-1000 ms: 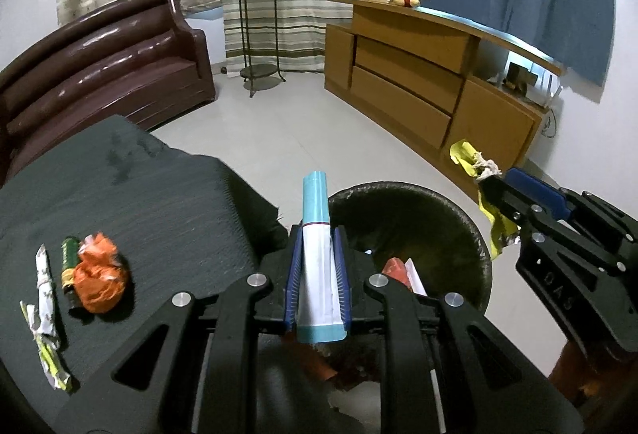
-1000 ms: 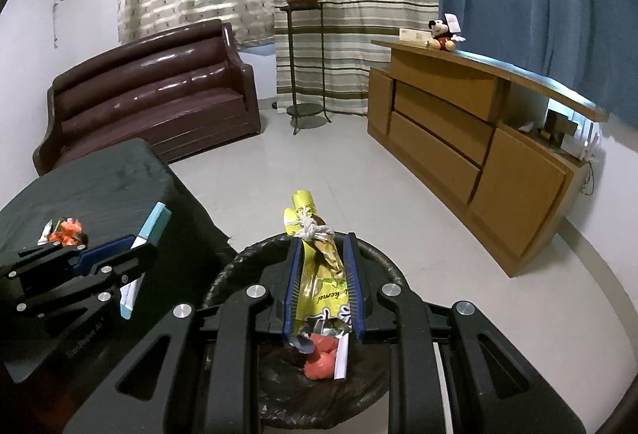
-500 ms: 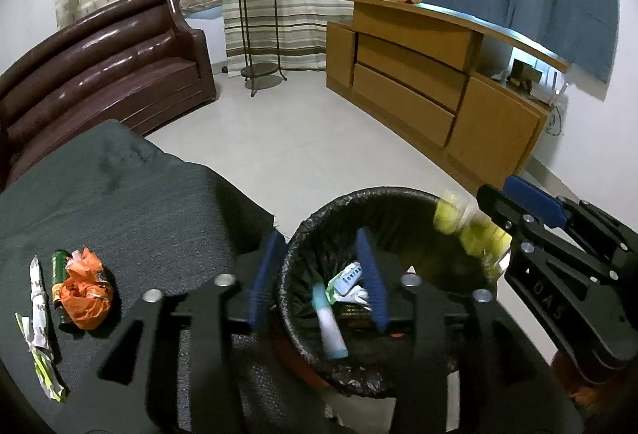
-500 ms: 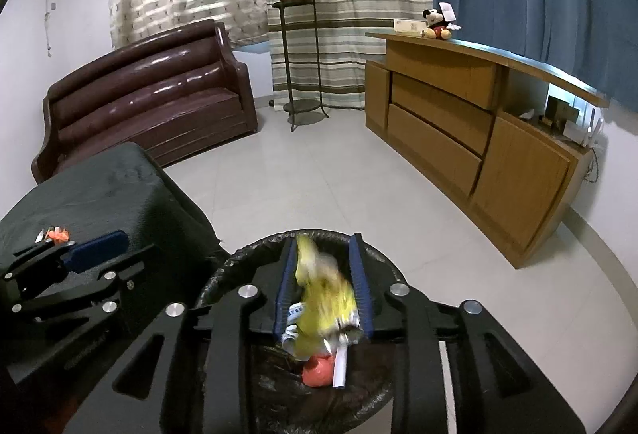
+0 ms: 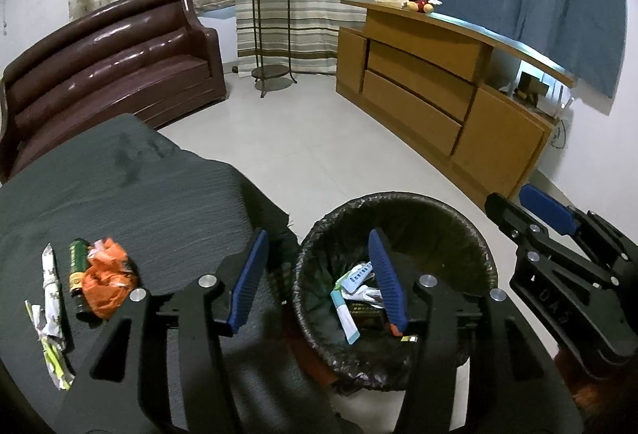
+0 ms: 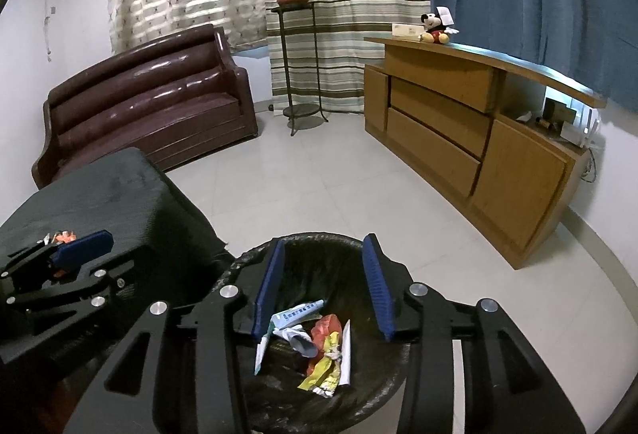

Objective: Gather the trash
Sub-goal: 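Move both tools back over the remaining trash on the table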

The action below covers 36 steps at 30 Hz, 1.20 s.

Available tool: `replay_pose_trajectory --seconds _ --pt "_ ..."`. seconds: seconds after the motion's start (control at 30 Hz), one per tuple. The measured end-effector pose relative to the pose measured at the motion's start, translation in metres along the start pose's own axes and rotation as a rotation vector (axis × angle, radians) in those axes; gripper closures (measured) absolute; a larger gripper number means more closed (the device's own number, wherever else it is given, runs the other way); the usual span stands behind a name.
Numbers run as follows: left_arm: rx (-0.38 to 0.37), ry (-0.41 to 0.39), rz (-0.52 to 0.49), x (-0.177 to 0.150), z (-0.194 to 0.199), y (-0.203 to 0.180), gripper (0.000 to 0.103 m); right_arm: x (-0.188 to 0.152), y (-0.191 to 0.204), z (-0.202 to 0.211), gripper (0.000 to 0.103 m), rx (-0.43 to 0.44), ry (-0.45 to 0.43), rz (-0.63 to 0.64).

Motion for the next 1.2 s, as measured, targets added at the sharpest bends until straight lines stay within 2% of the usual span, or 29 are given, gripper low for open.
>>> replay_pose_trajectory --seconds 0.2,0.87,1.2 --pt "0.029 -0.01 0.022 -0.005 0.017 0.019 0.047 -0.002 0.02 0.006 0.056 0.03 0.0 0.018" --pt "0.189 0.022 0.127 -0.048 0.073 0.111 0.047 -0.018 0.112 0.027 0.055 0.19 0.05 0.09" --pt "0.276 0.051 0.191 -0.073 0.09 0.159 0.047 -0.027 0.148 0.035 0.055 0.24 0.066 0.134"
Point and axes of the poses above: each gripper's, at about its wrist camera, not at the fingertips, and z roughly against the way its jaws point, y to its left, x to its top, the point moved 7 cm from there along -z, roughly the way its jaws point, and after that the axes turned 8 degrees about -y, right-handed, at the moved point
